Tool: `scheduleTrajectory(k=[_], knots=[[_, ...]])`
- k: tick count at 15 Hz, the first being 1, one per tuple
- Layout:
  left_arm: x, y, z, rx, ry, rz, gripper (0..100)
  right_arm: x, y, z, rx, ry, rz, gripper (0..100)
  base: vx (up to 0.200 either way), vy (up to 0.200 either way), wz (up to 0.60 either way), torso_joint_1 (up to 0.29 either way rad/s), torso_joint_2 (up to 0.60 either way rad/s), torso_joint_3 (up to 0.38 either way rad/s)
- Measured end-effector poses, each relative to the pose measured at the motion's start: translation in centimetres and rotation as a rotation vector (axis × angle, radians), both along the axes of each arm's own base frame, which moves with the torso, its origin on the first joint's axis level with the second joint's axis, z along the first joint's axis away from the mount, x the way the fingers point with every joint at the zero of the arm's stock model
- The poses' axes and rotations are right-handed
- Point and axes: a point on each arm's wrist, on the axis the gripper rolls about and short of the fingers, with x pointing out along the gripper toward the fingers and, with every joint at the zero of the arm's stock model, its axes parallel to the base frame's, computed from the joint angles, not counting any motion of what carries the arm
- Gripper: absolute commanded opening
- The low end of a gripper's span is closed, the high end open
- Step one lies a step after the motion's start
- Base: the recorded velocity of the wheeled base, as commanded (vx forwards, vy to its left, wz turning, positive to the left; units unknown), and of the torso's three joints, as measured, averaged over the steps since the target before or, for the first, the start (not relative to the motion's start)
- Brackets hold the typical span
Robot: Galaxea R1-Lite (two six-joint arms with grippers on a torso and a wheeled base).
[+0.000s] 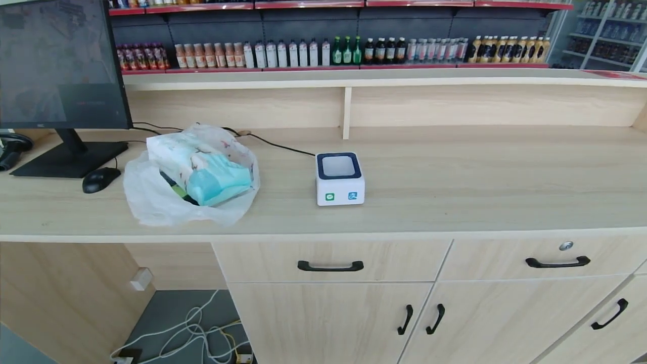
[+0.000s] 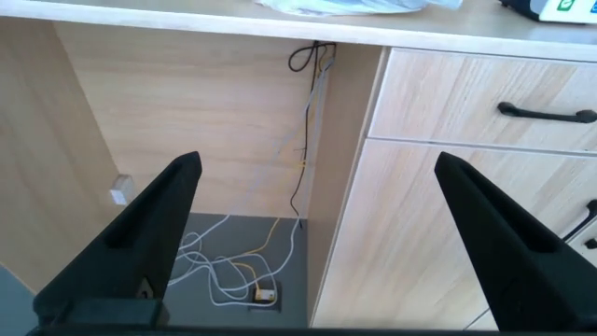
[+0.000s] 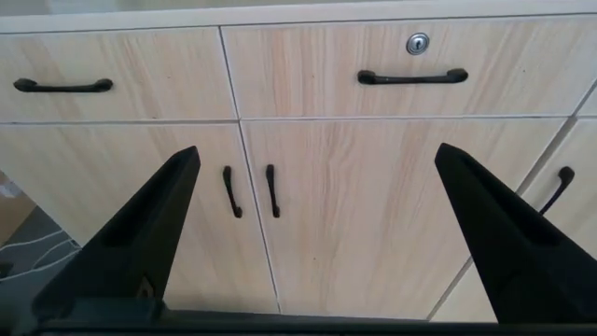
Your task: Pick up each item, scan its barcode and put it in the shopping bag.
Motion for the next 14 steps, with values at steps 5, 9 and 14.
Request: scheduleTrajectory(k=[5, 9, 14], knots=[[0.00, 0.01, 0.04, -0.003, -0.004, 0.000, 100, 0.00, 0.01, 0.03, -0.011, -0.002, 0.000, 100, -0.200, 0.000, 0.00, 0.001, 0.00, 0.002], [0.00, 0.01, 0.02, -0.004, -0.002, 0.000, 100, 0.00, 0.01, 0.01, -0.030, -0.001, 0.002, 100, -0.200, 0.000, 0.00, 0.001, 0.00, 0.006], [0.00, 0.00, 0.00, 0.005, 0.000, 0.000, 100, 0.00, 0.01, -0.01, -0.031, 0.000, 0.003, 100, 0.000, 0.000, 0.00, 0.000, 0.00, 0.000]])
